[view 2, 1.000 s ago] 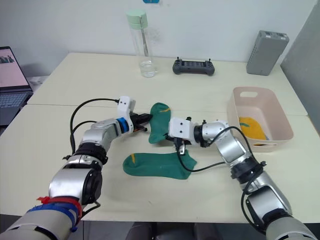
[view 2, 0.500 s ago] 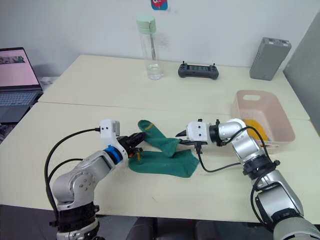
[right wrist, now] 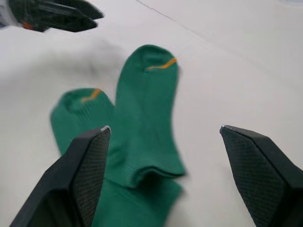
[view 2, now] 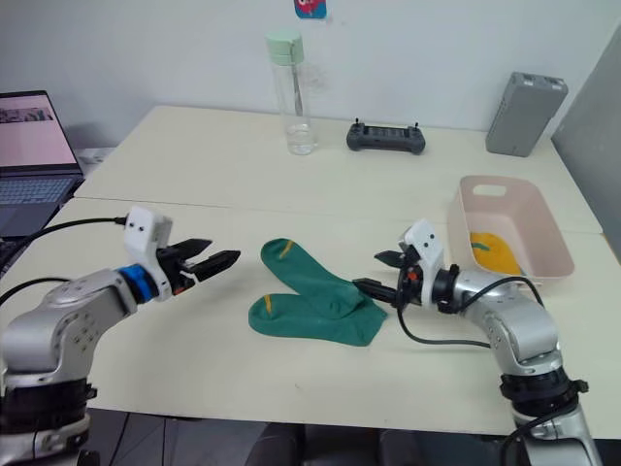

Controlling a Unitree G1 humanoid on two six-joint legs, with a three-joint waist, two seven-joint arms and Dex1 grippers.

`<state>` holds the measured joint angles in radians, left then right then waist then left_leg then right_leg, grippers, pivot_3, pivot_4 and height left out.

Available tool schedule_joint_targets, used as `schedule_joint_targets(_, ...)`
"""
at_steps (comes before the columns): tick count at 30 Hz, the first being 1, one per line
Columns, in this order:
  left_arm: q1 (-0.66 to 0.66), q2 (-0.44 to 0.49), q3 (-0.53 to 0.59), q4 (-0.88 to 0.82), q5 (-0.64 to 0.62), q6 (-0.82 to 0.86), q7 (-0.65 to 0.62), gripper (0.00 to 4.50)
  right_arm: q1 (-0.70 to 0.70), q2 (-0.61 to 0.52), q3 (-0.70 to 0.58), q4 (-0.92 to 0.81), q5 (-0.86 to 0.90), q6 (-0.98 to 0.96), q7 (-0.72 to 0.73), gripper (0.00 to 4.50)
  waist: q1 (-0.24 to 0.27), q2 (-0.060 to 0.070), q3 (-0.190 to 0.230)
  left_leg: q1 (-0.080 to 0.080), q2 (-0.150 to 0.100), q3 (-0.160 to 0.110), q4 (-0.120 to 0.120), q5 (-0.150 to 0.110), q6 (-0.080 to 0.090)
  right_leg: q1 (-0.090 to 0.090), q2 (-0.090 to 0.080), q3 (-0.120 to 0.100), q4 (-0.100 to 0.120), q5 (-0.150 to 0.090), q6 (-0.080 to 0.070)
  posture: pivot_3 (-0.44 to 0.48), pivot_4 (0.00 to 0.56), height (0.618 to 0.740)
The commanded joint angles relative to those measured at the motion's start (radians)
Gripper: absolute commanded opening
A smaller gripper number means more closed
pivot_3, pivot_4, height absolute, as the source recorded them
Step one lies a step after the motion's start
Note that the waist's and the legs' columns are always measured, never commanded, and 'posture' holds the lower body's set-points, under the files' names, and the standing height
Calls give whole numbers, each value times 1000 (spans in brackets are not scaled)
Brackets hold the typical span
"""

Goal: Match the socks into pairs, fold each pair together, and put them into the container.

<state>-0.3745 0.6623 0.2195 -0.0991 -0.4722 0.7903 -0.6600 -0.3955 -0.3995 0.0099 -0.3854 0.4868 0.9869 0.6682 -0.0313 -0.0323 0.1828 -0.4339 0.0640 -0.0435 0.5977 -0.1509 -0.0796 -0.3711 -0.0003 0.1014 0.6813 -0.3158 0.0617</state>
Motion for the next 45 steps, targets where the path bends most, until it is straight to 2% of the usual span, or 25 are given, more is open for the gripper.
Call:
schedule_joint_targets(1, -107, -5, -110, 121, 84, -127, -51, 3867, -10, 85, -39, -63, 42, 160, -153, 3985, 2, 0, 0, 0, 0, 0, 0, 0, 0, 0, 0, 0, 0, 0, 0, 0, 150, 740)
schedule_joint_targets(7, -279, -38, -279, 403, 259, -353, -104, 3867, 15, 118, -6, -104, 48, 249, -243, 3985, 1, 0, 0, -3, 0, 1, -3, 0, 0, -3, 0, 0, -1, 0, 0, 0, 150, 740)
schedule_joint_targets(13, -368, -69, -335, 632, 347, -505, -154, 3867, 44, 126, 0, -134, 67, 287, -279, 3985, -7, 0, 0, -4, 1, 1, -6, 0, 1, -5, 2, -1, 0, -1, -2, 0, 150, 740)
schedule_joint_targets(16, -386, -77, -337, 682, 353, -529, -200, 3901, 54, 142, -4, -138, 77, 292, -288, 3415, -9, 0, 0, -6, 1, 0, -6, 0, 1, -6, 2, -1, 0, -1, -2, 0, 150, 740)
schedule_joint_targets(20, -396, -81, -333, 723, 369, -552, -228, 3003, 51, 167, 0, -128, 92, 286, -286, 2000, -9, 0, 0, -7, 1, -1, -5, 0, 1, -7, 2, -2, 1, -1, -2, 0, 150, 740)
schedule_joint_targets(23, -393, -80, -324, 719, 368, -548, -238, 1952, 45, 169, 3, -119, 95, 282, -288, 830, -9, 0, 0, -7, 1, -1, -5, 0, 1, -7, 2, -2, 1, -1, -2, 0, 150, 740)
schedule_joint_targets(25, -386, -77, -315, 704, 361, -535, -240, 1394, 40, 165, 2, -112, 98, 278, -286, 223, -9, 0, 0, -7, 1, -1, -5, 0, 1, -7, 2, -2, 1, -1, -2, 0, 150, 740)
schedule_joint_targets(26, -383, -76, -307, 695, 356, -525, -239, 1097, 37, 162, 1, -109, 100, 277, -284, 0, -9, 0, 0, -7, 1, -1, -5, 0, 1, -7, 2, -2, 1, -1, -2, 0, 150, 740)
schedule_joint_targets(28, -373, -73, -295, 678, 348, -511, -236, 396, 34, 156, -2, -105, 102, 272, -281, 0, -9, 0, 0, -7, 1, -2, -5, 0, 1, -7, 2, -2, 1, -1, -2, 0, 150, 740)
schedule_joint_targets(30, -352, -68, -271, 639, 329, -476, -231, 52, 26, 146, -13, -101, 105, 266, -275, 0, -9, 0, 0, -7, 1, -2, -5, 0, 1, -7, 2, -3, 1, -1, -2, 0, 150, 740)
schedule_joint_targets(35, -249, -65, -158, 412, 209, -266, -197, 52, -26, 108, -90, -83, 146, 285, -247, 0, -15, 0, 0, -8, 1, -2, -5, 0, 1, -7, 2, -3, 1, -1, -2, 0, 150, 740)
schedule_joint_targets(40, -110, -119, 7, 12, 3, 70, -48, 52, -94, 38, -227, -67, 270, 386, -194, 0, -17, 0, 0, -8, 1, -4, -5, 0, 1, -6, 1, -4, 1, -1, -2, 0, 150, 740)
schedule_joint_targets(45, 5, -203, 112, -283, -144, 312, 118, 52, -105, -50, -292, -78, 392, 490, -135, 0, -16, 0, 0, -6, 0, -4, -4, 0, 1, -3, 1, -4, 0, -2, -2, 0, 150, 740)
